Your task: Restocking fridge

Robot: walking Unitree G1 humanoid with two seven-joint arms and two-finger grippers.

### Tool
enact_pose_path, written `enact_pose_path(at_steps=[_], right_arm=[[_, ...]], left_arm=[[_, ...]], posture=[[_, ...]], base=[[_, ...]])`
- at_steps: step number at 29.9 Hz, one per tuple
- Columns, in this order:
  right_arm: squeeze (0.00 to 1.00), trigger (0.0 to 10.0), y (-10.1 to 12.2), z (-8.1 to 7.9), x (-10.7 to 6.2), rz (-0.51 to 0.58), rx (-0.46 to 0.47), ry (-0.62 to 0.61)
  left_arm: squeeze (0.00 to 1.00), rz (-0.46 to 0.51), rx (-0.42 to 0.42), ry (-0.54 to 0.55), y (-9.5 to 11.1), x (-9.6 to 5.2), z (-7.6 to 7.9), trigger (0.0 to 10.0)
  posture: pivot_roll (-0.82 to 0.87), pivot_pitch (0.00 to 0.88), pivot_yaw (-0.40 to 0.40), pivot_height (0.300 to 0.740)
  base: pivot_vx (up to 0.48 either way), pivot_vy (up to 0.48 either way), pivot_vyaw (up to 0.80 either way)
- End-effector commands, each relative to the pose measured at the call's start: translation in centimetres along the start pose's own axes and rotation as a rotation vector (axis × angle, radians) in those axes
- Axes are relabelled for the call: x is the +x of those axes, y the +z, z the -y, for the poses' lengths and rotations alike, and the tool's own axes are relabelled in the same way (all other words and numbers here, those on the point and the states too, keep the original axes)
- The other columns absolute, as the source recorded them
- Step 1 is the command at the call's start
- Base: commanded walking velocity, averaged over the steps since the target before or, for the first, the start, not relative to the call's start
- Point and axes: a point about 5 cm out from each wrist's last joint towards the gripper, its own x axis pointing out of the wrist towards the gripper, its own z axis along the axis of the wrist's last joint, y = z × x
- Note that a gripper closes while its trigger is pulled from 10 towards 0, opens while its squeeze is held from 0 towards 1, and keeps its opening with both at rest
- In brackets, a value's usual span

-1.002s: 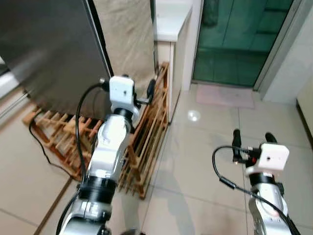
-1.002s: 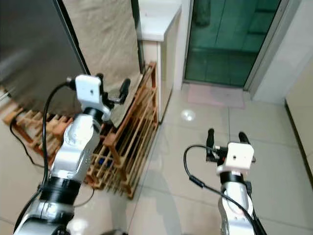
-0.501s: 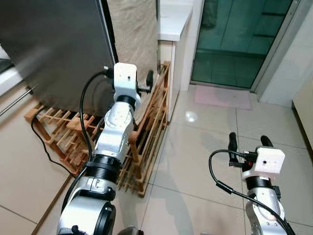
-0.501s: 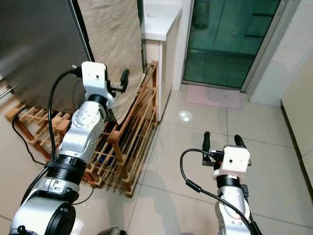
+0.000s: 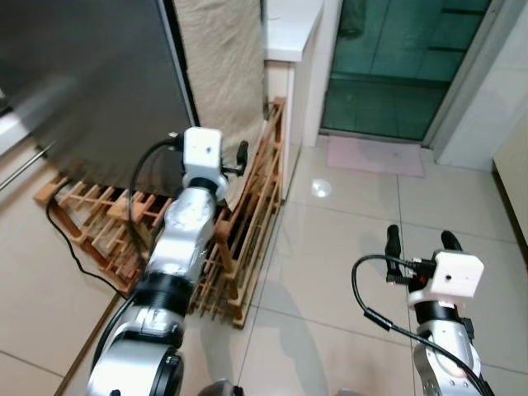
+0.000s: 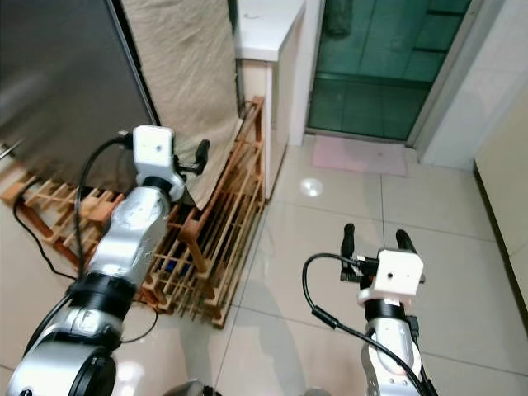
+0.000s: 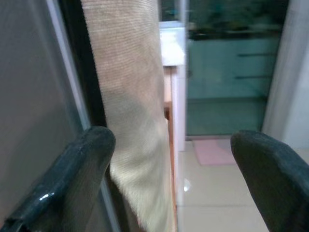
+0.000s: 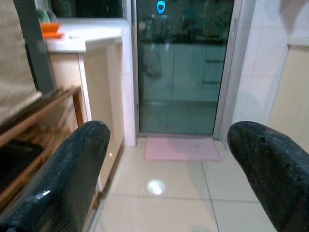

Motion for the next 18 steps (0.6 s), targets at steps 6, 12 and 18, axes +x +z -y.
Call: enact_pose_path(at_steps=[6, 12, 18], right_arm=[[0.0, 10.0, 2.1, -0.1, 0.0, 0.083, -0.024, -0.023], [0.0, 10.0, -0.1, 1.0, -1.7, 0.01, -0.093, -0.018], [0.0, 10.0, -0.1, 1.3, -0.4, 0.006, -0.099, -0.016]], left_arm=[[0.0, -0.12, 0.197, -0.004, -4.2, -7.9, -3.3, 10.0], [0.0, -0.092, 0.09, 0.095, -3.9, -9.4, -2.7, 10.0], [0.0, -0.002, -0.035, 0.063, -1.2, -6.6, -0.4, 10.0]], posture=[[-0.06, 0.04, 0.092, 0.71], [-0.05, 0.027, 0.066, 0.71], [-0.05, 0.003, 0.046, 0.71]], base=[[0.0, 0.0, 0.0], [0.0, 0.0, 0.0], [0.195, 0.0, 0.0]])
